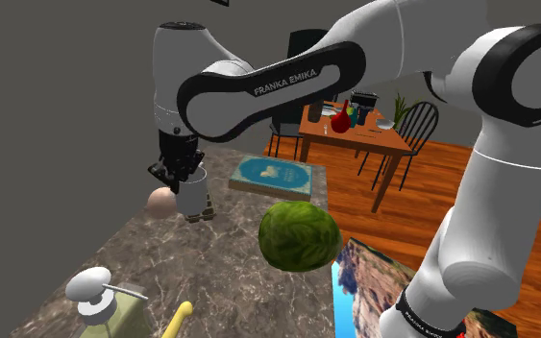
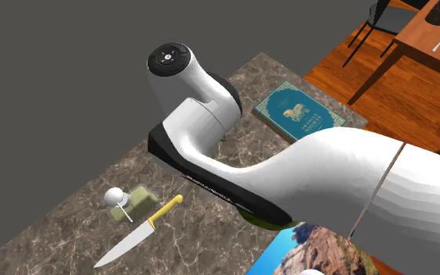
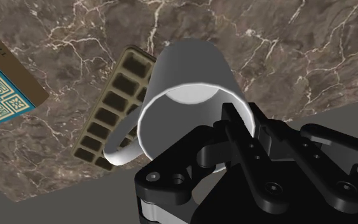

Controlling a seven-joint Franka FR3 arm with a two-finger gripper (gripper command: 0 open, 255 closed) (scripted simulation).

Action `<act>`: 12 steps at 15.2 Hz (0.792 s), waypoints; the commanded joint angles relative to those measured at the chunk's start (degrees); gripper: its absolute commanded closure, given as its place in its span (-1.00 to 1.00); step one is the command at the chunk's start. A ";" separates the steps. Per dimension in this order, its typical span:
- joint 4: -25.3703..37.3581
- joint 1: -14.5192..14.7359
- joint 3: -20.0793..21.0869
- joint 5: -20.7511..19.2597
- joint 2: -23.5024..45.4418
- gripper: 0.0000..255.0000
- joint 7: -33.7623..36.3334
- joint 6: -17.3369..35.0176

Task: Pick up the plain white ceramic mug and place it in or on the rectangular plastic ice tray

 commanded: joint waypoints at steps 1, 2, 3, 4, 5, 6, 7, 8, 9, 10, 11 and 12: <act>2.69 -1.07 -0.96 -0.30 1.96 1.00 -2.25 -0.65; 4.19 -1.56 -1.39 -0.42 2.92 1.00 -3.31 -1.15; 5.78 -2.03 -1.81 -0.55 3.93 1.00 -4.34 -1.69; 7.45 -2.48 -2.20 -0.69 4.99 1.00 -5.37 -2.26; 9.22 -2.90 -2.59 -0.83 6.11 1.00 -6.37 -2.88; 11.08 -3.31 -2.97 -0.98 7.28 1.00 -7.36 -3.54; 13.04 -3.69 -3.33 -1.14 8.51 1.00 -8.34 -4.24; 15.11 -4.04 -3.69 -1.30 9.79 1.00 -9.31 -5.00; 17.29 -4.37 -4.03 -1.47 11.14 1.00 -10.26 -5.80; 19.60 -4.66 -4.37 -1.65 12.56 1.00 -11.21 -6.67; 22.05 -4.92 -4.70 -1.84 14.05 1.00 -12.16 -7.60; 24.66 -5.14 -5.02 -2.03 15.62 1.00 -13.10 -8.60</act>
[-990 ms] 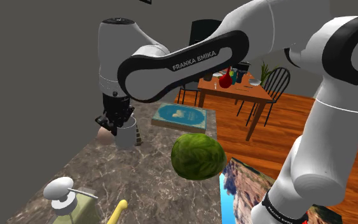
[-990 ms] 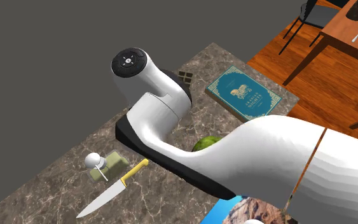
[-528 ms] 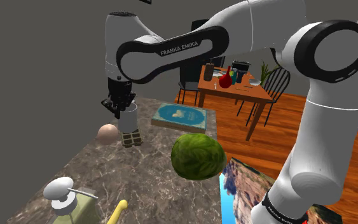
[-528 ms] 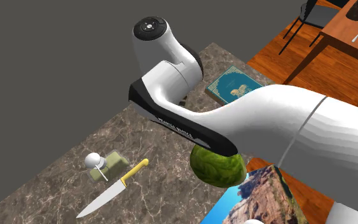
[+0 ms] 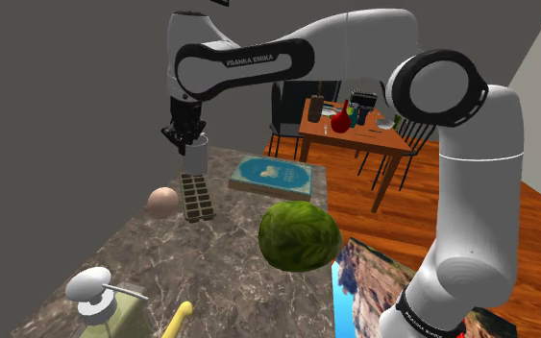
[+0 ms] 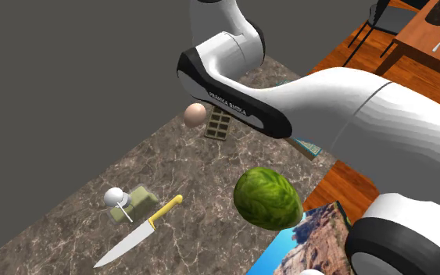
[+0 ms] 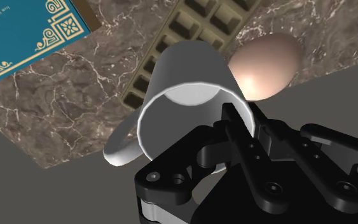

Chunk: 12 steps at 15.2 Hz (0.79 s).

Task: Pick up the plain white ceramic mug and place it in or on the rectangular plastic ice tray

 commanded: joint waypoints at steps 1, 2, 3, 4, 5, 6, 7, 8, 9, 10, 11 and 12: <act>4.91 -0.53 -0.66 -0.32 3.00 1.00 -2.00 -1.84; 9.57 -0.70 -1.15 -0.64 5.76 1.00 -3.45 -3.68; 8.79 -0.76 -1.19 -0.67 5.75 1.00 -3.36 -2.91; 8.02 -0.84 -1.22 -0.72 5.75 1.00 -3.27 -2.15; 7.26 -0.90 -1.25 -0.76 5.76 1.00 -3.17 -1.39; 6.57 -0.96 -1.28 -0.82 5.81 1.00 -3.08 -0.66; 5.88 -1.02 -1.32 -0.89 5.87 1.00 -2.98 0.07; 5.21 -1.07 -1.36 -0.96 5.94 1.00 -2.88 0.80; 4.56 -1.11 -1.40 -1.03 6.02 1.00 -2.78 1.51; 3.94 -1.15 -1.44 -1.11 6.12 1.00 -2.68 2.22; 3.33 -1.19 -1.49 -1.20 6.23 1.00 -2.58 2.92; 2.75 -1.21 -1.53 -1.29 6.35 1.00 -2.47 3.62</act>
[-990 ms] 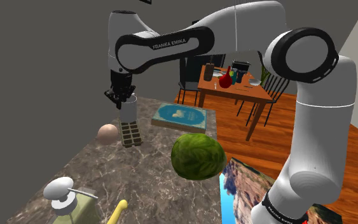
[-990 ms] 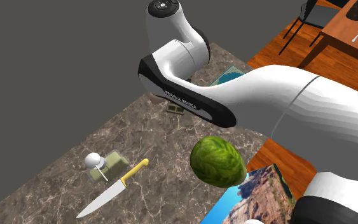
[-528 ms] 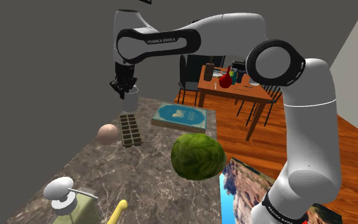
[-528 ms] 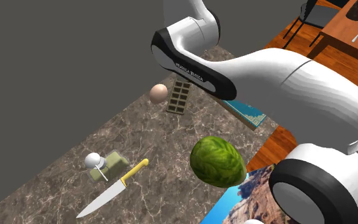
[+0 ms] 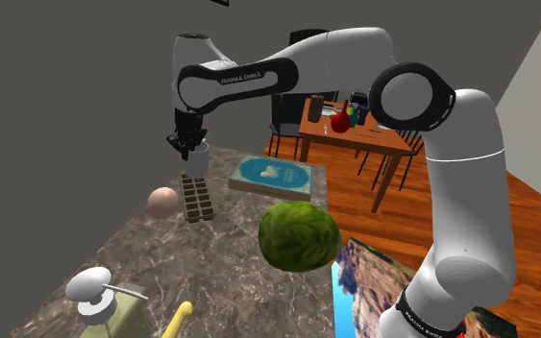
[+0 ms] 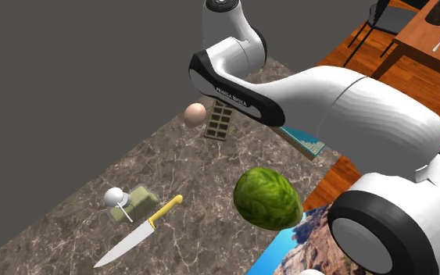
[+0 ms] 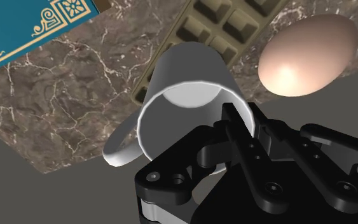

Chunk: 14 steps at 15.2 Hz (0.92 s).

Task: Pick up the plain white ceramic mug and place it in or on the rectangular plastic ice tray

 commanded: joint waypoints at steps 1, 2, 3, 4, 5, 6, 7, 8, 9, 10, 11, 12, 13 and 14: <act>-1.46 -0.19 -0.09 -0.12 0.06 1.00 0.13 1.54; -2.01 -0.21 -0.14 -0.22 0.21 1.00 0.24 2.22; -2.53 -0.23 -0.20 -0.33 0.37 1.00 0.35 2.89; -3.04 -0.24 -0.26 -0.44 0.54 1.00 0.46 3.56; -3.53 -0.24 -0.32 -0.56 0.73 1.00 0.57 4.22; -4.00 -0.24 -0.39 -0.68 0.93 1.00 0.69 4.87; -4.45 -0.24 -0.45 -0.80 1.14 1.00 0.81 5.52; -4.89 -0.24 -0.53 -0.93 1.36 1.00 0.93 6.16; -5.31 -0.23 -0.60 -1.07 1.59 1.00 1.05 6.80; -5.76 -0.21 -0.69 -1.22 1.86 1.00 1.19 7.50; -5.77 -0.21 -0.69 -1.22 1.86 1.00 1.19 7.51; -5.76 -0.21 -0.69 -1.22 1.86 1.00 1.19 7.51; -5.76 -0.21 -0.69 -1.22 1.86 1.00 1.19 7.50; -5.76 -0.21 -0.69 -1.22 1.86 1.00 1.19 7.50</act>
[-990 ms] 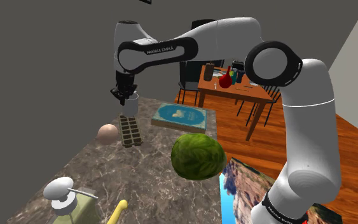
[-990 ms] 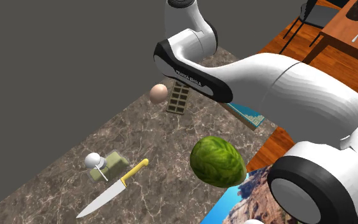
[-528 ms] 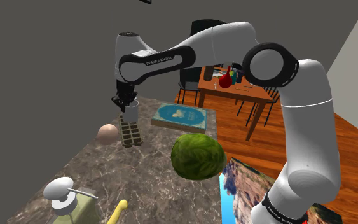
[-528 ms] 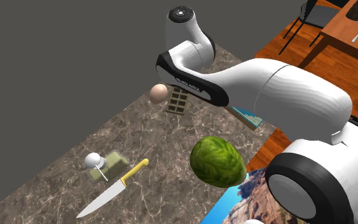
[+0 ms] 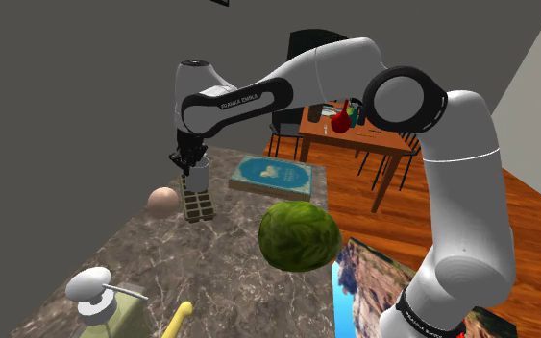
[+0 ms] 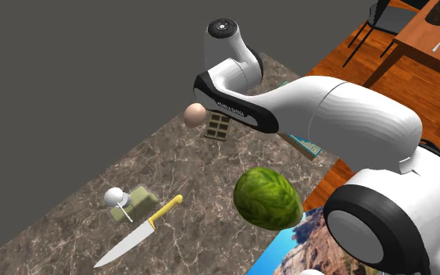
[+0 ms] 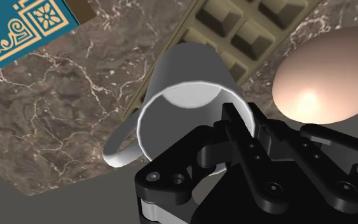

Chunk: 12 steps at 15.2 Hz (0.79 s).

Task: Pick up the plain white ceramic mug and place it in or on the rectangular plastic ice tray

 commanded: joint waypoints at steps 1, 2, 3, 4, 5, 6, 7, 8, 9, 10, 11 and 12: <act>-0.06 0.00 -0.03 -0.01 0.13 1.00 0.01 0.03; -0.06 0.00 -0.02 -0.01 0.13 1.00 0.01 0.03; -0.06 0.00 -0.02 -0.02 0.13 1.00 0.01 0.03; -0.06 0.00 -0.02 -0.02 0.13 1.00 0.01 0.03; -0.06 -0.02 -0.03 -0.01 0.13 -1.00 -0.02 0.04; 0.02 0.00 -0.03 -0.03 0.20 -1.00 0.00 0.03; 0.11 0.02 -0.04 -0.04 0.25 -1.00 0.00 -0.02; 0.13 0.03 -0.04 -0.04 0.26 -1.00 -0.01 -0.02; 0.15 0.03 -0.04 -0.04 0.27 -1.00 -0.01 -0.03; -0.06 0.00 -0.02 -0.02 0.13 -1.00 0.01 0.03; 0.17 -0.14 0.23 0.39 -0.95 -1.00 -0.22 -1.23; 0.48 -0.27 0.47 0.79 -1.98 -1.00 -0.44 -2.53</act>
